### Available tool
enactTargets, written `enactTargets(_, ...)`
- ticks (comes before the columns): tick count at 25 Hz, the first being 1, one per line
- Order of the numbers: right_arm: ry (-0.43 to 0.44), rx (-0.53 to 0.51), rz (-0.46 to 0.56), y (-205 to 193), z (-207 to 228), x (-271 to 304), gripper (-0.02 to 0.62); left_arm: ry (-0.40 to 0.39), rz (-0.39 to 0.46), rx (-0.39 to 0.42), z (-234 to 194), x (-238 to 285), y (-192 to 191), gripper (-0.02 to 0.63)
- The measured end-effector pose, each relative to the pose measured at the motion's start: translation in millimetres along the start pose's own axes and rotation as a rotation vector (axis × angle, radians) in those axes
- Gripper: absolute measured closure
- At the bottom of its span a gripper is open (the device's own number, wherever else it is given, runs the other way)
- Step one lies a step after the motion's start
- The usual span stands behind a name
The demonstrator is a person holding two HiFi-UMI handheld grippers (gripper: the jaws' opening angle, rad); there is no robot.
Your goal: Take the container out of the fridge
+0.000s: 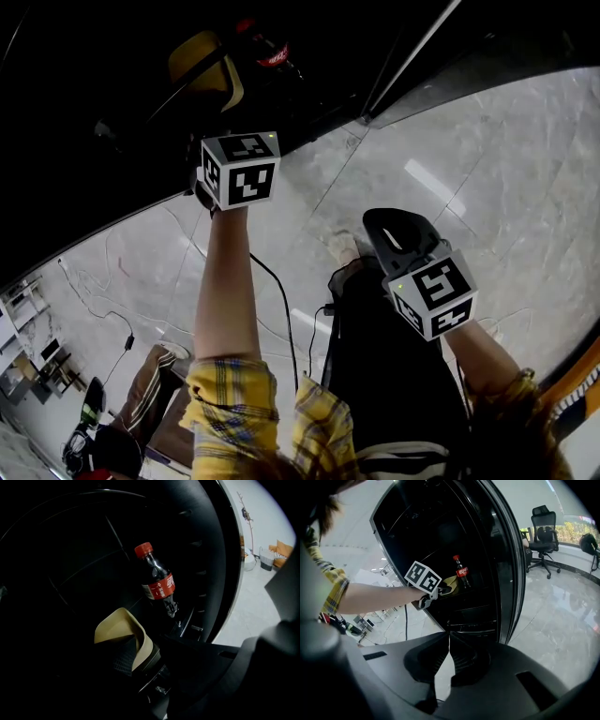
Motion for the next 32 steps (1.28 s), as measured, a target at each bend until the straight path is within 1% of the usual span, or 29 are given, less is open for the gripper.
enactTargets(3, 0.004, 0.002, -0.004, -3, 1, 0, 0.566, 0.009, -0.010, 0.004, 1, 4, 1, 0.450)
enactTargets(9, 0.007, 0.012, -0.004, -4, 4, 1, 0.566, 0.037, -0.060, -0.006, -2, 11, 0, 0.454)
enactTargets(12, 0.008, 0.012, -0.002, -4, 3, 2, 0.566, 0.057, -0.095, 0.003, -2, 13, 0, 0.472)
enactTargets(15, 0.008, 0.016, -0.002, -5, 5, 4, 0.566, 0.059, -0.113, 0.021, 0, 17, -1, 0.489)
enactTargets(17, 0.006, 0.018, -0.002, -5, 6, 3, 0.566, 0.055, -0.119, 0.036, 2, 18, -2, 0.516)
enactTargets(21, -0.005, 0.019, 0.002, -6, 8, 1, 0.566, 0.026, -0.121, 0.050, 8, 16, -3, 0.563)
enactTargets(27, -0.025, 0.015, 0.017, 3, 10, -4, 0.566, -0.048, -0.121, 0.058, 22, 6, -4, 0.569)
enactTargets(32, -0.054, 0.004, 0.026, 15, 15, -14, 0.566, -0.098, -0.139, 0.028, 36, -11, -9, 0.569)
Point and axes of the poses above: the fingertips, and each gripper's own axes: x forward along the fingers, z to its right, y out of its top, the point moved 5 cm from there along -x, backward along the fingers, and after that the axes turned 15 degrees about -x, right-handed, at the moved point
